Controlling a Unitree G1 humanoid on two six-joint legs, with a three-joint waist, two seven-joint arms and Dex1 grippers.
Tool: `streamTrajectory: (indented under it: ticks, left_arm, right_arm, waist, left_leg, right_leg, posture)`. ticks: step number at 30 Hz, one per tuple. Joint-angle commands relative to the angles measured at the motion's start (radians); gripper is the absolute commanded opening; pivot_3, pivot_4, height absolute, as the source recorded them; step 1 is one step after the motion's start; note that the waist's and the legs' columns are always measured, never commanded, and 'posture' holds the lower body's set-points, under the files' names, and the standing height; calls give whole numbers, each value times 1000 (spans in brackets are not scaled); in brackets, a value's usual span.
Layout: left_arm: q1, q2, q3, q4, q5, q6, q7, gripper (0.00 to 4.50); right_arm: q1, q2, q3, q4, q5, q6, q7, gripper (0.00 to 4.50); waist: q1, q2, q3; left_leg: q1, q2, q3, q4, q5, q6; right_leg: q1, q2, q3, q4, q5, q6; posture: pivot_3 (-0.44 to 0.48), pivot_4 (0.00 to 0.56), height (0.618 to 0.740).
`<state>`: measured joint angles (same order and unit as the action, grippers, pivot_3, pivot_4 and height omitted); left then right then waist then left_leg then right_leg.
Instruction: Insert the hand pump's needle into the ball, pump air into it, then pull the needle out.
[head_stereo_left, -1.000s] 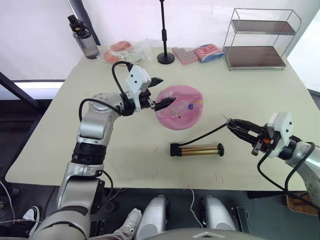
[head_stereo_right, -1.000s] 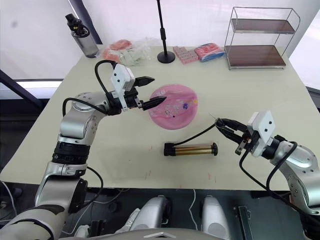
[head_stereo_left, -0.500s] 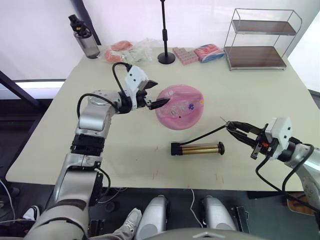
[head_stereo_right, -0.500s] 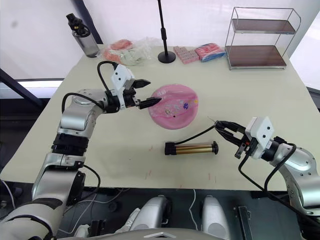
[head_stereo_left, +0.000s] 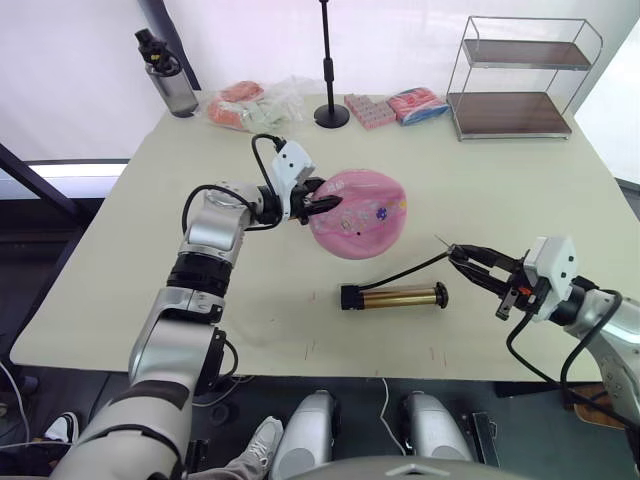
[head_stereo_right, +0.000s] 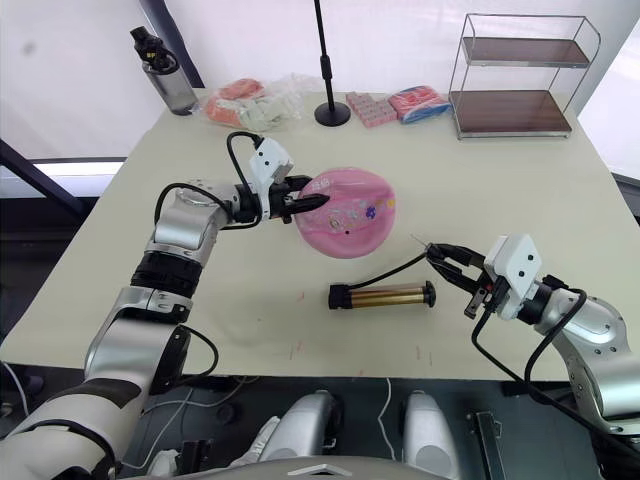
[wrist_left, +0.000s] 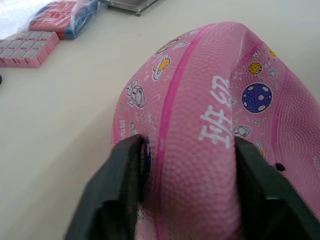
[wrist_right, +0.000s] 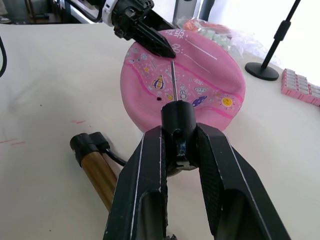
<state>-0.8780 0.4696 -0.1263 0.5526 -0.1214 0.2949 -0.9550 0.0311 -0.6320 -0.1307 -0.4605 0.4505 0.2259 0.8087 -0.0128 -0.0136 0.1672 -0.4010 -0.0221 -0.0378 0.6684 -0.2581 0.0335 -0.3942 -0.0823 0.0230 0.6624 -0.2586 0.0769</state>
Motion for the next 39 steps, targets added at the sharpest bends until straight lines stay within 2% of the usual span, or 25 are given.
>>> streamTrajectory:
  ticks: [1, 3, 9, 14, 22, 30, 34, 39]
  left_arm:
    - [-15, -3, 22, -21, -5, -32, 3, 719]
    - [-8, -8, 24, -27, -5, -36, 7, 22]
    - [23, -19, 24, -68, -10, -41, 20, 22]
    - [51, -27, 23, -103, -8, -43, 32, 22]
    - [89, -41, 12, -132, 1, -53, 51, 22]
    - [109, -47, 1, -126, 8, -75, 48, 22]
    - [111, -49, -2, -120, 12, -86, 45, 22]
    - [116, -55, -4, -118, 15, -98, 40, 22]
  right_arm:
    - [-8, 3, 16, -67, 17, 70, -46, 347]
    - [-27, 10, 40, -82, 1, 128, -93, 347]
    - [-119, 14, 96, -127, -22, 350, -233, 347]
    - [-243, 10, 108, -133, 37, 516, -257, 347]
    - [-485, -35, 201, -76, 117, 803, -214, 347]
    - [-670, -33, 298, 3, 126, 922, -171, 347]
    - [-740, 1, 315, 47, 172, 1019, -147, 347]
    - [-818, 24, 394, 116, 147, 1060, -138, 347]
  waist:
    - [-1, 0, 0]
    - [-2, -1, 0]
    - [-1, -1, 0]
    - [1, -1, 0]
    - [1, -1, 0]
    - [2, -1, 0]
    - [2, -1, 0]
    - [1, -1, 0]
  left_leg:
    - [0, 0, 0, 0, 0, 0]
    - [0, 0, 0, 0, 0, 0]
    - [0, 0, 0, 0, 0, 0]
    - [0, 0, 0, 0, 0, 0]
    - [-1, 0, -2, 0, 0, 0]
    - [-1, -2, -3, 0, 0, 0]
    - [-2, -2, -3, 0, 0, 0]
    - [-2, -2, -4, 0, 0, 0]
  right_leg:
    - [0, 0, 0, 0, 0, 0]
    - [0, 0, 0, 0, 0, 0]
    - [-1, 0, 0, 1, 0, 0]
    - [-1, -1, 0, 0, 0, 0]
    - [-1, -1, -2, 0, 0, 0]
    - [-1, -3, -3, 0, 0, 0]
    - [-1, -3, -3, 0, 0, 0]
    - [-1, -3, -4, 0, 0, 0]
  posture:
    - [0, 150, 736]
    - [0, 150, 736]
    - [0, 150, 736]
    - [0, 150, 736]
    - [0, 150, 736]
    - [0, 150, 736]
    - [0, 150, 736]
    - [0, 150, 736]
